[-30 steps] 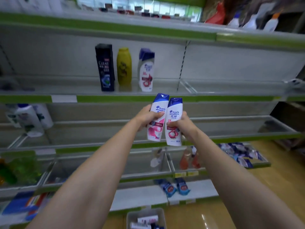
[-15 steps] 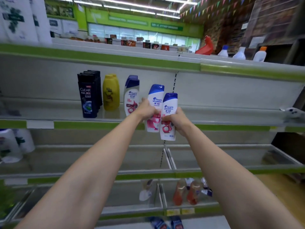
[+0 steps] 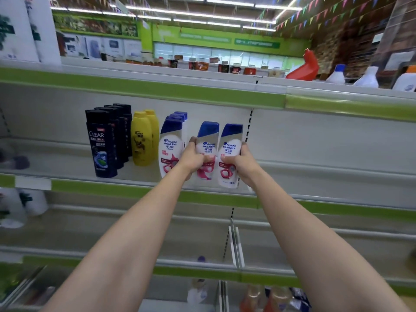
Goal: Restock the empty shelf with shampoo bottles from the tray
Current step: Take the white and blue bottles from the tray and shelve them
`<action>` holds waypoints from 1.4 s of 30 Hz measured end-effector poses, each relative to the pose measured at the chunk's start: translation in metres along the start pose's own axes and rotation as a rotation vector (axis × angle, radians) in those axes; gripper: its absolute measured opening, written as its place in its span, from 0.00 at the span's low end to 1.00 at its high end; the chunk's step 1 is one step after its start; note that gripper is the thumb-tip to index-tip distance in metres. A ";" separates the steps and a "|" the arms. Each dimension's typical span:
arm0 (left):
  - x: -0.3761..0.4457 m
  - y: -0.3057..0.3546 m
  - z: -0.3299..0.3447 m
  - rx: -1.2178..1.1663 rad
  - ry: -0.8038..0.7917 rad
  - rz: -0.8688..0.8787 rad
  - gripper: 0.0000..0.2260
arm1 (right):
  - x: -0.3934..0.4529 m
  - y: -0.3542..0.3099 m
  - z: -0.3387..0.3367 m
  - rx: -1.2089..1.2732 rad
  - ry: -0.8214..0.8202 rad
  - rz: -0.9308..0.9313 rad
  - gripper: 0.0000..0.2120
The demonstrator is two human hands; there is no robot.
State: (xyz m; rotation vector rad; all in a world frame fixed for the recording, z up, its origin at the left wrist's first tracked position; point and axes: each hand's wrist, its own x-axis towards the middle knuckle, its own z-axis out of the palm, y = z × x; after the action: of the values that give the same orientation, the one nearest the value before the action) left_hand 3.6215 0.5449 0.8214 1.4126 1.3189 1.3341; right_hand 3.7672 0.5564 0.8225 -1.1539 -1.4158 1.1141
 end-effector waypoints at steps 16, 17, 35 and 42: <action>0.065 -0.018 0.020 -0.013 0.145 -0.038 0.25 | 0.047 0.020 -0.005 -0.111 -0.035 -0.027 0.19; 0.069 -0.018 0.021 0.004 0.146 -0.042 0.26 | 0.050 0.021 -0.005 -0.123 -0.032 -0.015 0.19; 0.043 -0.014 0.023 0.245 0.279 -0.243 0.18 | 0.054 0.025 0.042 -0.328 0.084 -0.109 0.17; 0.016 -0.012 0.023 0.400 0.246 -0.244 0.16 | 0.052 0.026 0.048 -0.329 0.104 -0.042 0.21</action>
State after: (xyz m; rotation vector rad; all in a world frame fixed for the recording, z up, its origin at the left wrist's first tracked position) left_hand 3.6405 0.5649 0.8089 1.3131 1.9407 1.1471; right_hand 3.7173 0.6077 0.7974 -1.3834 -1.5721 0.7973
